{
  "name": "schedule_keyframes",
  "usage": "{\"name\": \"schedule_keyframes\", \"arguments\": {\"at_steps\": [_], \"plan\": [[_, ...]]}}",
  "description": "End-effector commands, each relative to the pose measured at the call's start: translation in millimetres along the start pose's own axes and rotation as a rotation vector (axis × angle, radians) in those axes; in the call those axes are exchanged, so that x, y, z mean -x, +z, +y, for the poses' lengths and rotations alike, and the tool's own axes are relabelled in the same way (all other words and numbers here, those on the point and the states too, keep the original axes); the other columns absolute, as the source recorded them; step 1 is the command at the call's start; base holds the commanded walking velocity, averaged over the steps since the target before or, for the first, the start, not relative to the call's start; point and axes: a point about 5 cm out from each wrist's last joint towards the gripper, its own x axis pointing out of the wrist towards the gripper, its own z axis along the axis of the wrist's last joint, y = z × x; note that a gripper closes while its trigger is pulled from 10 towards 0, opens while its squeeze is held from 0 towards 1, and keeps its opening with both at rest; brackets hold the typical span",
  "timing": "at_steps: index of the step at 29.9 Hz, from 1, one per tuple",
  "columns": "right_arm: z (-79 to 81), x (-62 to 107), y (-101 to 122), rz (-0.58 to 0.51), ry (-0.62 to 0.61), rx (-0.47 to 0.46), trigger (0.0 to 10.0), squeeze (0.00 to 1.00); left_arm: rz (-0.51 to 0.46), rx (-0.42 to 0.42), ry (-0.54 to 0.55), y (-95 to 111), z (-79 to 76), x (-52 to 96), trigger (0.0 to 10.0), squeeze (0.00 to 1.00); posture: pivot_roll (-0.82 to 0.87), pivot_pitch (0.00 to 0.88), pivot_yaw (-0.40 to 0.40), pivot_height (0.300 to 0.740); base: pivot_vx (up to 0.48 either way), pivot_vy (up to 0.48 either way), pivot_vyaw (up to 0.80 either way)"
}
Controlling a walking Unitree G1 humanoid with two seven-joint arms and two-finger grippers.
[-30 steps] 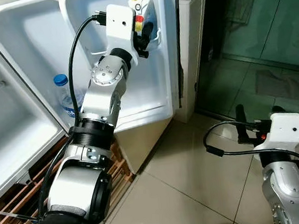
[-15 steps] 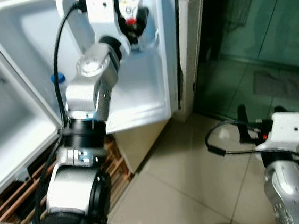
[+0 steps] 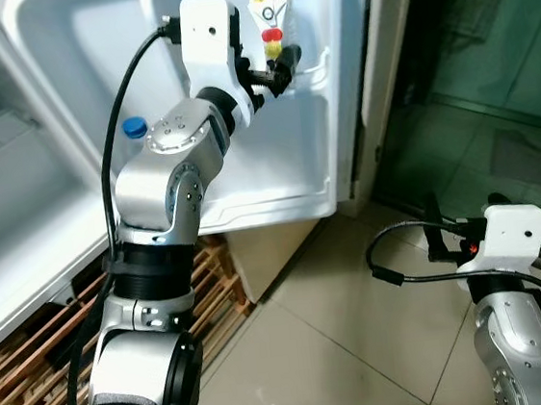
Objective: Restocking fridge
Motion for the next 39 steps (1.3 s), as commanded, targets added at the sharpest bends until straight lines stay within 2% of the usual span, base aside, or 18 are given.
{"name": "schedule_keyframes", "arguments": {"at_steps": [1, 3, 8, 14, 17, 18, 19, 21, 24, 25, 26, 27, 33, 35, 39], "plan": [[0.5, 0.2, -4, 0.023, 0.014, 0.000, 10.0, 0.00, 0.013, -0.005, 0.016, 1, 3.7, 6.6, 10.0, 0.00, -0.24, 0.000, 0.075, 0.736, 0.000, 0.000, 0.00], [0.5, 0.5, -4, 0.024, 0.016, 0.001, 10.0, 0.00, 0.015, -0.006, 0.017, 2, 4.0, 8.4, 10.0, 0.00, -0.24, 0.000, 0.075, 0.736, 0.000, 0.000, 0.00], [0.4, 5.8, -7, 0.043, 0.029, 0.002, 10.0, 0.00, 0.010, 0.003, -0.058, 7, -1.6, 25.8, 10.0, 0.00, -0.20, 0.000, 0.046, 0.736, 0.000, 0.000, 0.00], [3.3, 1.2, -5, 0.032, 0.047, 0.003, 10.0, 0.00, -0.078, 0.048, -0.210, 7, -19.3, 42.3, 10.0, 0.00, -0.20, 0.000, 0.036, 0.736, 0.000, 0.000, 0.00], [3.1, -0.3, -4, 0.022, 0.044, 0.001, 10.0, 0.00, -0.096, 0.044, -0.209, 3, -18.8, 47.1, 10.0, 0.00, -0.20, 0.000, 0.039, 0.736, 0.000, 0.000, 0.00], [3.0, -1.3, -3, 0.016, 0.042, 0.000, 10.0, 0.00, -0.105, 0.041, -0.204, 0, -18.1, 50.3, 10.0, 0.00, -0.20, 0.000, 0.039, 0.736, 0.000, 0.000, 0.00], [2.3, -2.5, 1, -0.005, 0.031, -0.007, 10.0, 0.00, -0.117, -0.001, -0.159, -9, -11.6, 57.1, 10.0, 0.00, -0.19, 0.000, 0.042, 0.736, 0.000, 0.000, 0.00], [1.4, -3.1, 5, -0.028, 0.020, -0.019, 10.0, 0.00, -0.083, 0.021, -0.121, -23, -7.5, 64.2, 10.0, 0.00, -0.19, 0.000, 0.043, 0.736, 0.000, 0.000, 0.00], [0.3, -4.7, 8, -0.047, 0.007, -0.030, 10.0, 0.00, -0.087, -0.012, -0.057, -38, -1.4, 74.1, 10.0, 0.00, -0.18, 0.000, 0.045, 0.736, 0.000, 0.000, 0.00], [0.0, -6.6, 9, -0.053, 0.001, -0.030, 10.0, 0.00, -0.140, 0.000, 0.016, -45, 6.0, 82.7, 10.0, 0.00, -0.18, 0.000, 0.046, 0.736, 0.000, 0.000, 0.00], [0.3, -8.2, 9, -0.057, 0.001, -0.029, 10.0, 0.00, -0.158, 0.025, 0.023, -49, 6.9, 86.4, 10.0, 0.00, -0.18, 0.000, 0.047, 0.736, 0.000, 0.000, 0.00], [0.6, -10.3, 9, -0.064, 0.000, -0.027, 10.0, 0.00, -0.159, 0.014, 0.041, -52, 7.8, 88.8, 10.0, 0.00, -0.18, 0.000, 0.049, 0.736, 0.000, 0.000, 0.00], [-4.0, -25.5, 18, -0.104, -0.018, -0.021, 10.0, 0.00, -0.129, 0.025, 0.121, -71, 10.5, 87.3, 10.0, 0.00, -0.19, 0.000, 0.046, 0.736, 0.000, 0.000, 0.00], [-6.2, -33.4, 24, -0.126, -0.026, -0.018, 10.0, 0.00, -0.098, 0.074, 0.176, -83, 15.5, 84.6, 10.0, 0.00, -0.20, 0.000, 0.049, 0.736, 0.000, -0.480, 0.00], [-5.4, -39.3, 27, -0.138, -0.023, -0.017, 10.0, 0.00, -0.114, 0.076, 0.196, -84, 14.9, 81.5, 10.0, 0.00, -0.19, 0.000, 0.047, 0.736, 0.000, -0.480, 0.00]]}}
